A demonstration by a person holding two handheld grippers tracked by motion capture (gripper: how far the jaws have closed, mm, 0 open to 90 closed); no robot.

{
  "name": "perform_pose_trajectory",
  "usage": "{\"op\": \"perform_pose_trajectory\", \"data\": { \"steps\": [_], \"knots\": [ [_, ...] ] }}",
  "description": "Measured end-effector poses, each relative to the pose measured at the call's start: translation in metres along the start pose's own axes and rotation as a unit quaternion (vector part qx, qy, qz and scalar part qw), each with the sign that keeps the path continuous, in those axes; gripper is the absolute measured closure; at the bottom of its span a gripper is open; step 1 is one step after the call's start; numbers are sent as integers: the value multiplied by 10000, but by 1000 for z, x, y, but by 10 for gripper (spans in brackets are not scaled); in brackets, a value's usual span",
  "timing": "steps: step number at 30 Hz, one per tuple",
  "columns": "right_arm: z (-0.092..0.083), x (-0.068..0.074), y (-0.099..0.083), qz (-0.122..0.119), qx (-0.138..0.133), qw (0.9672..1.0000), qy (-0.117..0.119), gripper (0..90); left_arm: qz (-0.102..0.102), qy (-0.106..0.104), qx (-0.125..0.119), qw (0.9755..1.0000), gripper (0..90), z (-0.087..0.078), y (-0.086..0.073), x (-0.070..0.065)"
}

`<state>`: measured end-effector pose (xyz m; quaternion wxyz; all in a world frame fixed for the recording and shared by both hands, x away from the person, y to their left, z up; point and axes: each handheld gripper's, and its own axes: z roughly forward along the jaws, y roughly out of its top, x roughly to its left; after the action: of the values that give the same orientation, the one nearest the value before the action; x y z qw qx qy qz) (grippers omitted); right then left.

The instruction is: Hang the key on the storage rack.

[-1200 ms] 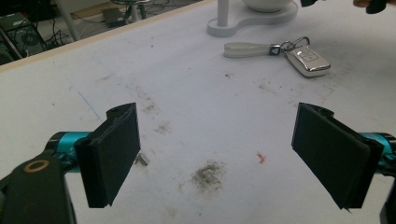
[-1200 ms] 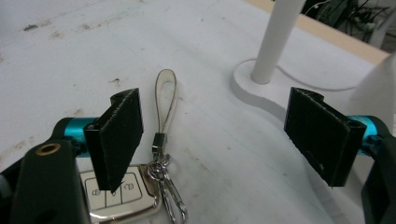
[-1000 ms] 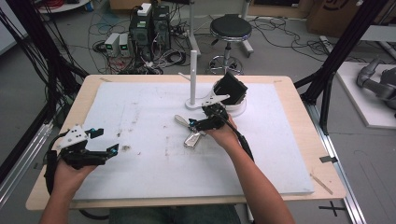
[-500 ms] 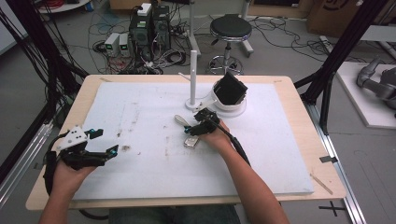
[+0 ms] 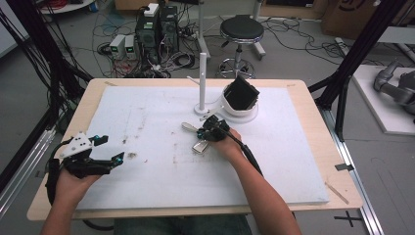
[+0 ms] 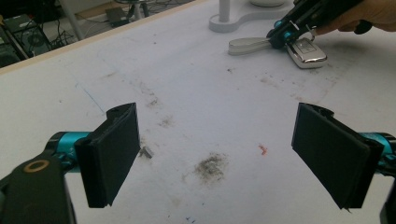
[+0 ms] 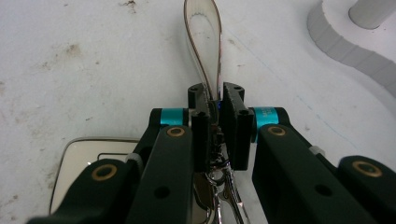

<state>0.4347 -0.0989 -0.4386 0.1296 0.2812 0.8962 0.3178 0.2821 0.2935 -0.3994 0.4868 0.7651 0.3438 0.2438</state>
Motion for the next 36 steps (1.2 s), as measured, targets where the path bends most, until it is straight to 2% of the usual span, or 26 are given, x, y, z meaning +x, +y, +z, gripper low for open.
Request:
{"op": "perform_pose_trajectory", "data": {
  "steps": [1,2,3,5,6,7,8,9,12,13,14,16,17,18,19,20,22,24,25,30,36],
  "knots": [
    [-1,1,0,-2,2,10000,-50,832,7,-3,1,10000,153,0,0,0],
    [-8,0,2,19,-185,9998,-98,832,-2,-4,-4,10000,153,0,0,0],
    [-8,0,2,19,-185,9998,-98,832,-2,-4,-4,10000,153,0,0,0],
    [-18,-1,4,113,-426,9990,-107,832,1,-1,5,10000,153,0,0,1],
    [-30,-3,7,173,-680,9974,-150,832,-7,-7,3,10000,153,0,0,1],
    [-30,-3,7,173,-680,9974,-150,832,-7,-7,3,10000,153,0,0,1],
    [-44,-5,8,240,-993,9944,-265,832,-17,-24,-17,10000,153,-1,-1,1],
    [-44,-5,8,240,-993,9944,-265,832,-31,-32,-33,10000,153,-1,-1,1],
    [-59,-7,11,318,-1331,9898,-384,832,-45,-20,-39,10000,153,-2,-1,1],
    [-69,-9,13,351,-1453,9877,-457,832,-48,-20,-27,10000,153,-2,-1,2],
    [-69,-9,13,351,-1453,9877,-457,832,-48,-20,-27,10000,153,-2,-1,2],
    [-85,-13,18,362,-1692,9832,-585,832,-36,-39,-29,10000,153,0,-1,1],
    [-85,-13,18,362,-1692,9832,-585,832,-31,-37,-14,10000,153,0,0,1],
    [-96,-14,21,345,-1863,9800,-615,832,-29,-56,-15,10000,153,1,0,1],
    [-96,-14,21,345,-1863,9800,-615,832,-26,-57,-4,10000,153,2,0,1],
    [-107,-14,24,304,-1975,9774,-695,832,-28,-78,-6,10000,153,3,0,1],
    [-111,-14,25,292,-2018,9765,-705,832,-8,-96,10,10000,153,5,0,1],
    [-123,-15,31,255,-2123,9735,-811,832,-9,-115,9,9999,153,7,1,0],
    [-123,-15,31,255,-2123,9735,-811,832,-9,-115,9,9999,153,7,1,0],
    [-137,-20,42,234,-2263,9687,-997,832,-7,-133,-8,9999,153,8,3,-1],
    [-144,-27,57,155,-2256,9665,-1211,832,2,-135,-14,9999,153,9,3,1]
  ]
}}
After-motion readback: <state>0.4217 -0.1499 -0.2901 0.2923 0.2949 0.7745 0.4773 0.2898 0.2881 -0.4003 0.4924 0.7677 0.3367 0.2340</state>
